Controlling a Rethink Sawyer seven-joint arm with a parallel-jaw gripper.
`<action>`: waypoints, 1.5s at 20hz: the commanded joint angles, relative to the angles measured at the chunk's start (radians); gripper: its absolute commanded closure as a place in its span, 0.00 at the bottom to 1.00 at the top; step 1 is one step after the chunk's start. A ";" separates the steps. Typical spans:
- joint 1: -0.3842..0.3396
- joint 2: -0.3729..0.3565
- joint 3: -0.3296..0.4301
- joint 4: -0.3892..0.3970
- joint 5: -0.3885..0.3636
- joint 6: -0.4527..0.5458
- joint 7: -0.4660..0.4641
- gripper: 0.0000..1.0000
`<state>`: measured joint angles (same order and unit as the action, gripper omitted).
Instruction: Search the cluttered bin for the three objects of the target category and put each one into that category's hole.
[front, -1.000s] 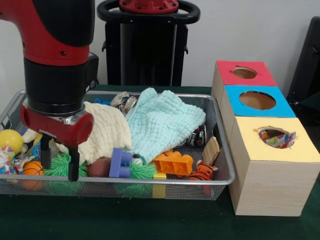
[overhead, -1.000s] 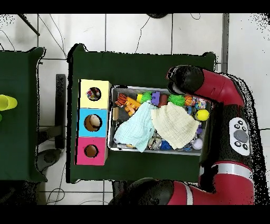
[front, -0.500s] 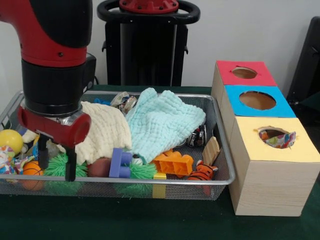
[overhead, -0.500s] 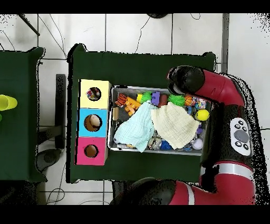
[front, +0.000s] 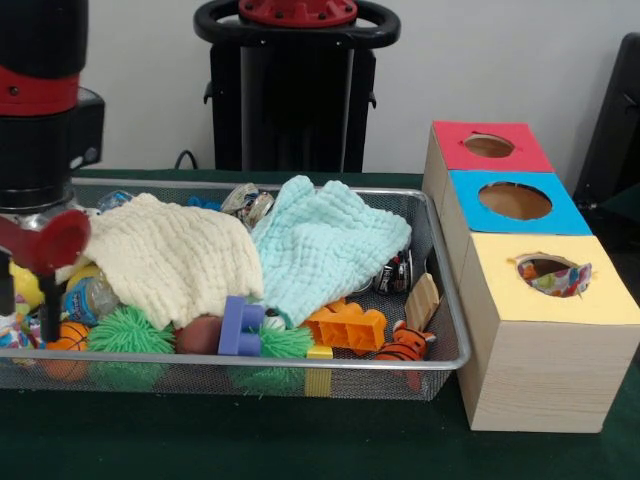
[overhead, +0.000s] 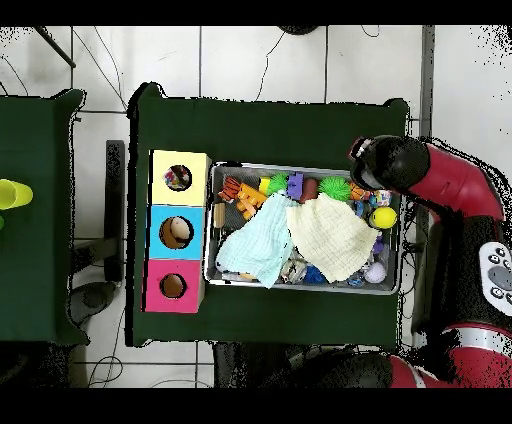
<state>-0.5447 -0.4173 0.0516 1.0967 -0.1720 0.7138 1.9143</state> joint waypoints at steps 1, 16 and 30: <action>-0.061 -0.010 0.097 0.156 -0.078 -0.020 -0.218 0.00; -0.079 -0.002 0.138 0.217 -0.109 -0.051 -0.140 0.00; -0.073 0.008 0.138 0.218 -0.133 -0.133 -0.061 0.00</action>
<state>-0.6262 -0.4216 0.1086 1.2433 -0.2484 0.6640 1.9143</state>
